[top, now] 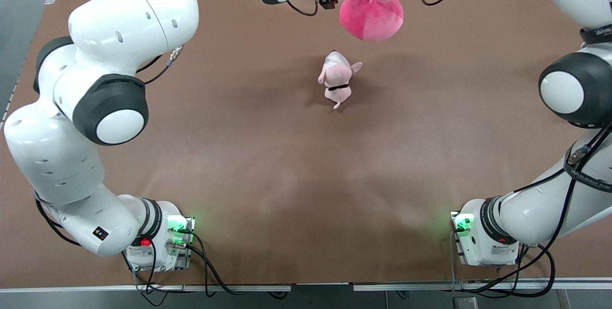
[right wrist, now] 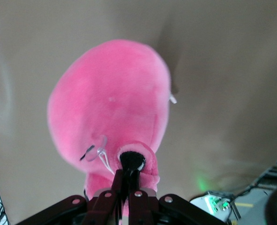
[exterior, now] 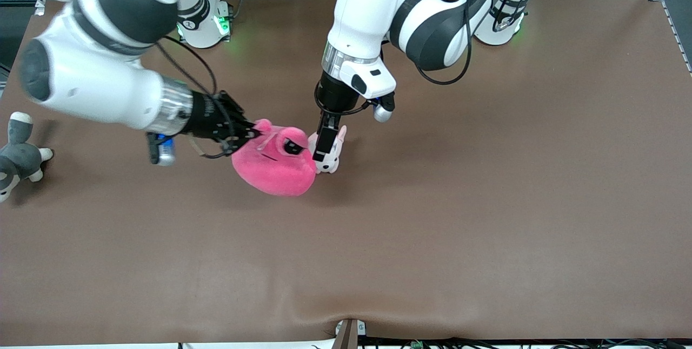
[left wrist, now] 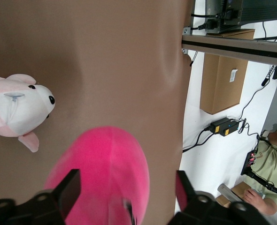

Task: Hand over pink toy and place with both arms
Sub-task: 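Carry the plush with the right gripper while the left gripper withdraws, then lower the plush beside the grey toy and open the right gripper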

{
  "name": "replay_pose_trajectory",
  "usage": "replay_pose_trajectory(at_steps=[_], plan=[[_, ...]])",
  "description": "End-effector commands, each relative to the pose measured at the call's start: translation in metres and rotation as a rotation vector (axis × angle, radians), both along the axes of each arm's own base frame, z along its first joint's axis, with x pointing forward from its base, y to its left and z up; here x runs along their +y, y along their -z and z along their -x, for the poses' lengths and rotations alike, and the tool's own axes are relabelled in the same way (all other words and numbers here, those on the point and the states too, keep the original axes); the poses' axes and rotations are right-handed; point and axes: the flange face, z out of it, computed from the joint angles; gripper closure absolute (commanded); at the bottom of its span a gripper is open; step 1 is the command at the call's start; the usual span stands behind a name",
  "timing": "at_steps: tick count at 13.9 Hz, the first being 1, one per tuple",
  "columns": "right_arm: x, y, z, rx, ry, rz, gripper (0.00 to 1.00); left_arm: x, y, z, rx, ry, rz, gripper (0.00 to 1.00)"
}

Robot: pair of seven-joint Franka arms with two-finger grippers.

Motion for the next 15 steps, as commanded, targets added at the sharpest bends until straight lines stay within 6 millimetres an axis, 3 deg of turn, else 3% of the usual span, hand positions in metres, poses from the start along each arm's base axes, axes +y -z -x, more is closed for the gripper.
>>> replay_pose_trajectory(at_steps=[1, 3, 5, 9, 12, 15], plan=[[-0.074, -0.021, -0.002, 0.08, 0.052, -0.047, 1.0, 0.029, -0.005, -0.03, -0.032, -0.065, -0.006, 0.0], [-0.122, -0.022, 0.004, 0.162, 0.06, -0.039, 1.0, 0.071, -0.001, -0.066, -0.056, -0.085, -0.054, 0.0], [-0.193, -0.017, 0.012, 0.245, 0.057, -0.065, 1.0, 0.113, 0.011, -0.1, -0.08, -0.038, -0.14, 0.0], [-0.304, -0.002, 0.032, 0.256, -0.005, -0.157, 1.0, 0.217, 0.022, -0.16, -0.115, 0.096, -0.312, 0.0], [-0.353, 0.052, 0.033, 0.282, -0.024, -0.229, 1.0, 0.285, 0.023, -0.184, -0.124, 0.185, -0.42, 0.0], [-0.368, 0.138, 0.019, 0.35, -0.113, -0.264, 1.0, 0.328, 0.028, -0.194, -0.122, 0.266, -0.5, 0.0]])
